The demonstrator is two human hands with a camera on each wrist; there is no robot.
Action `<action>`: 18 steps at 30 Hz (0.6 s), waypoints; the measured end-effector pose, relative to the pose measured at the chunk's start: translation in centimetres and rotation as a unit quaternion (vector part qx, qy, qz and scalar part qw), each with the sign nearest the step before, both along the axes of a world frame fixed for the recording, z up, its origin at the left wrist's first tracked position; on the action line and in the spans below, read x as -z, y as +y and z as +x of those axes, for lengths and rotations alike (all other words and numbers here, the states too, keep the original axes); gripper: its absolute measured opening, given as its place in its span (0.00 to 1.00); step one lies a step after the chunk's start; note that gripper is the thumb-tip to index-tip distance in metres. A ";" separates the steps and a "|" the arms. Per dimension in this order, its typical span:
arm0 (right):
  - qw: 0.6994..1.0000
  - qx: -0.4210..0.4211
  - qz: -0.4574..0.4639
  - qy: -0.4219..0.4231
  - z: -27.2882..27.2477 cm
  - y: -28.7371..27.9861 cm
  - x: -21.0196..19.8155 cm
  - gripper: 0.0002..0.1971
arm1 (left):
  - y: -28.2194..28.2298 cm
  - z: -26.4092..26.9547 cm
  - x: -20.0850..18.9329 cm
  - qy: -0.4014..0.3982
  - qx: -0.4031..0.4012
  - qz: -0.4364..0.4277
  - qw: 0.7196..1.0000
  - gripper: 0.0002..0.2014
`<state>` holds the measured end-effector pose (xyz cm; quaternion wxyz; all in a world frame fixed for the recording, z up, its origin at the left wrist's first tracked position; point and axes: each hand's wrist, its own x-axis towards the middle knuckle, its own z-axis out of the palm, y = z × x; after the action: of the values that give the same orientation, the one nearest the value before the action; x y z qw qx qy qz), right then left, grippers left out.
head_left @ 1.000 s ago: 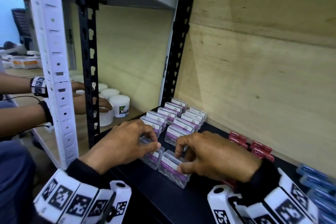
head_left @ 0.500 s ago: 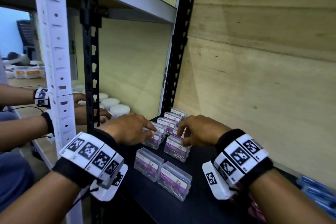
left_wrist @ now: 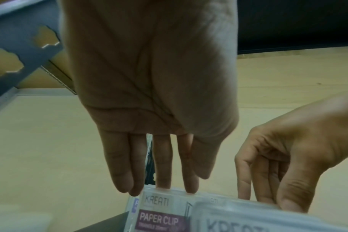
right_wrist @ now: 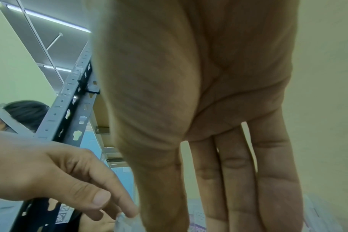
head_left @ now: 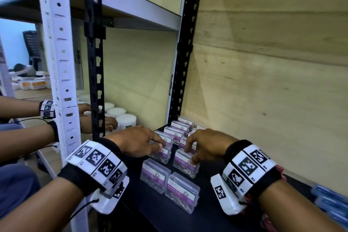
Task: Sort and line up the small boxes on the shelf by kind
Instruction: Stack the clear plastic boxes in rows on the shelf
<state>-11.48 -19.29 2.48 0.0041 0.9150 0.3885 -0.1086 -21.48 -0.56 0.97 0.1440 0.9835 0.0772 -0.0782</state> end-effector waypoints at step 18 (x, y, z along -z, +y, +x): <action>0.998 -0.008 0.017 0.067 -2.3 -3.0 0.3 0.18 | -2.6 -1.8 -1.1 0.031 0.058 0.016 0.998 0.17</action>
<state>-13.80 -22.26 2.20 -0.0370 0.9022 0.3975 -0.1633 -23.26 -3.15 2.04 0.1208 0.9856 0.0255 -0.1154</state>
